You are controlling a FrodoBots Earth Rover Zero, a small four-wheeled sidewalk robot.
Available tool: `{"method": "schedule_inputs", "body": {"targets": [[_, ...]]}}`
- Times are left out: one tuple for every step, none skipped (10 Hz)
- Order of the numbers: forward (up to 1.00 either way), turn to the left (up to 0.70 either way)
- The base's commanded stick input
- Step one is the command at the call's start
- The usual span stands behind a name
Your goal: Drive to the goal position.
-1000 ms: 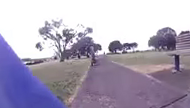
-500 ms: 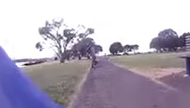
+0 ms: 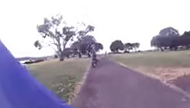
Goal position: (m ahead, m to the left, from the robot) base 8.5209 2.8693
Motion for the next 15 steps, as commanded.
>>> {"method": "schedule_inputs", "body": {"targets": [[0.70, 0.00], [0.70, 0.00], [0.70, 0.00], [0.70, 0.00], [0.70, 0.00], [0.70, 0.00], [0.70, 0.00], [0.70, 0.00], [0.70, 0.00], [0.70, 0.00], [0.70, 0.00], [0.70, 0.00], [0.70, 0.00], [0.70, 0.00], [0.70, 0.00]]}}
